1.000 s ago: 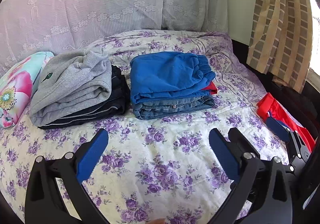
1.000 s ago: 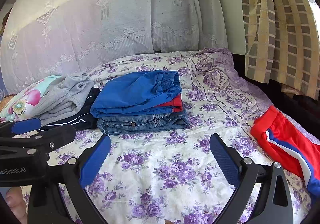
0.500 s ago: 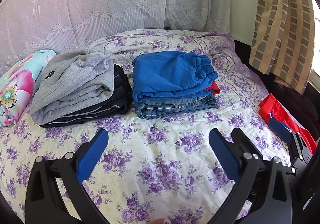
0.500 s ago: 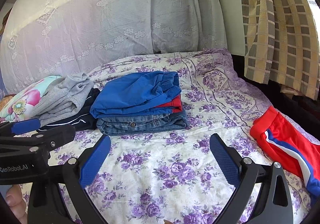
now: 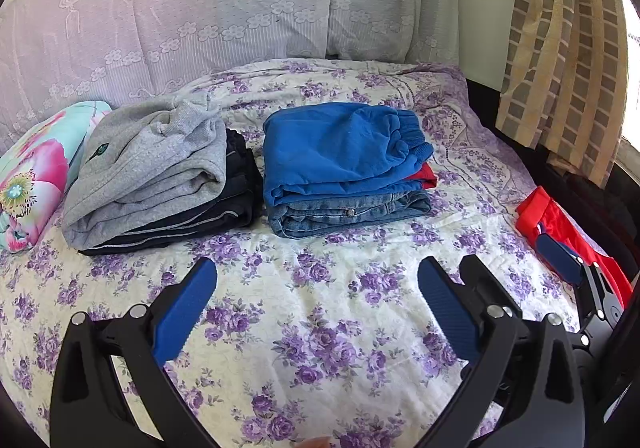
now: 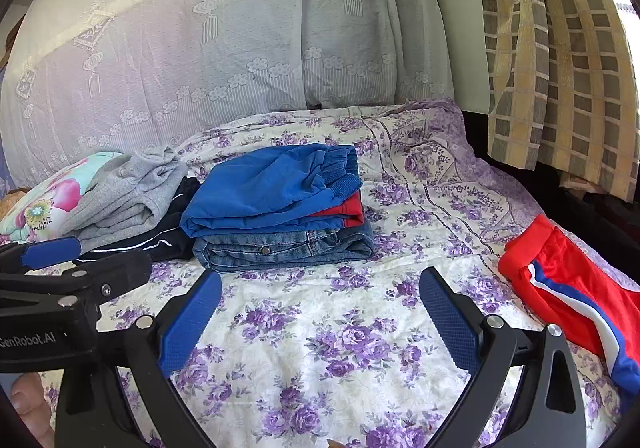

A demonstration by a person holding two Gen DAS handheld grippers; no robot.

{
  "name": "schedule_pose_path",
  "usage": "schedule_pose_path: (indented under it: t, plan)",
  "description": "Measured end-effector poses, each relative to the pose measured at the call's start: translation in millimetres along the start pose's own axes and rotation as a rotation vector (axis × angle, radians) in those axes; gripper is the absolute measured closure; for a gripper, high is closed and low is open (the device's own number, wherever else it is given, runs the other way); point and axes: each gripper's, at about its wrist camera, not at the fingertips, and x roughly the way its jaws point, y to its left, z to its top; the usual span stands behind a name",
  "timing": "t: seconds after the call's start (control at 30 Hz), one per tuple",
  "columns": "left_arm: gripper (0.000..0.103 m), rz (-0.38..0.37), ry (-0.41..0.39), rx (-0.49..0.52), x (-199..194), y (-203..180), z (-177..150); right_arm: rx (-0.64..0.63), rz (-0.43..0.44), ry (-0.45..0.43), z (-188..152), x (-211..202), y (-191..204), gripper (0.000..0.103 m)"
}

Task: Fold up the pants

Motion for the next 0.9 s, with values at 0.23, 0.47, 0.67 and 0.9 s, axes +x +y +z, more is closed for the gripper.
schedule_pose_path:
  t: [0.23, 0.47, 0.67, 0.9]
  plan:
    - [0.005, -0.001, 0.0, 0.002, -1.3, -2.0, -0.7, 0.0, -0.001, 0.0, -0.5, -0.3, 0.7, 0.004]
    - [0.005, -0.002, 0.001, 0.001, -0.9, -1.4, -0.6, 0.0, -0.001, 0.0, -0.8, -0.3, 0.8, 0.004]
    - [0.005, -0.001, 0.002, 0.0, -1.0, -1.4, -0.3, -0.001, -0.002, -0.001, -0.9, -0.3, 0.7, 0.004]
    - [0.005, -0.002, 0.003, 0.0, -1.5, -1.3, -0.3, 0.0, -0.002, -0.001, -0.8, -0.4, 0.7, 0.004]
